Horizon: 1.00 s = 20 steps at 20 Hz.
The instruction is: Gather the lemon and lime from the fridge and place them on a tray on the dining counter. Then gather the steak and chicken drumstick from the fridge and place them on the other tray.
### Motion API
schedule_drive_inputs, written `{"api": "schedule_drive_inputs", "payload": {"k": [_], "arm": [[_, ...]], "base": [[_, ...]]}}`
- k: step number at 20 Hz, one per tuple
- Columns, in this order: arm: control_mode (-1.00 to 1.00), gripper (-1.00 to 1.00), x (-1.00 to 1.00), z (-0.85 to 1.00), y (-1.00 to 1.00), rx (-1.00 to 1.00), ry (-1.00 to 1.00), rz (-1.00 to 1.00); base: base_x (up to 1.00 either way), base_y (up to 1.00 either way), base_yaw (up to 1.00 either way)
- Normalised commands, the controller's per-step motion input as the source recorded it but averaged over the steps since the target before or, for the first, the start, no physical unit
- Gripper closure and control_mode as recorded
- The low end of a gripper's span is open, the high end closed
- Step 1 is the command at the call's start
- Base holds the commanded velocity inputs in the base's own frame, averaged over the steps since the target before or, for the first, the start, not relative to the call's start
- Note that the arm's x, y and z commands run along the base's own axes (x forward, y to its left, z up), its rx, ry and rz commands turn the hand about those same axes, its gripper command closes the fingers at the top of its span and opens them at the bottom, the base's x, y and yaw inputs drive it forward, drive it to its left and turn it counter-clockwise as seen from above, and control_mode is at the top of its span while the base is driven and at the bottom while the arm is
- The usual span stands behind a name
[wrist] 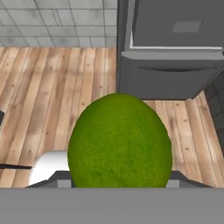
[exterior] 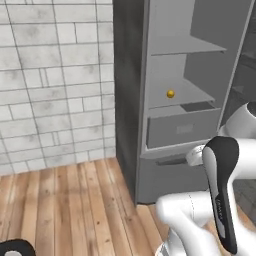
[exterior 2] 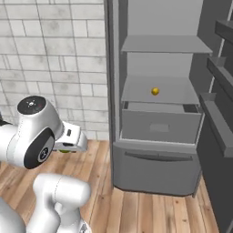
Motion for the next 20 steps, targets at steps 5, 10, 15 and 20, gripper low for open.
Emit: {"api": "schedule_drive_inputs", "payload": {"k": [5,10,15,20], "arm": [[1.00,1.00,0.00,0.00,0.00,0.00,0.00,0.00],[1.00,1.00,0.00,0.00,0.00,0.00,0.00,0.00],[1.00,1.00,0.00,0.00,0.00,0.00,0.00,0.00],[1.00,1.00,0.00,0.00,0.00,0.00,0.00,0.00]], "base": [[-0.78,0.25,0.30],[-0.80,0.41,0.33],[-0.70,0.53,0.36],[-0.65,0.58,0.38]]}}
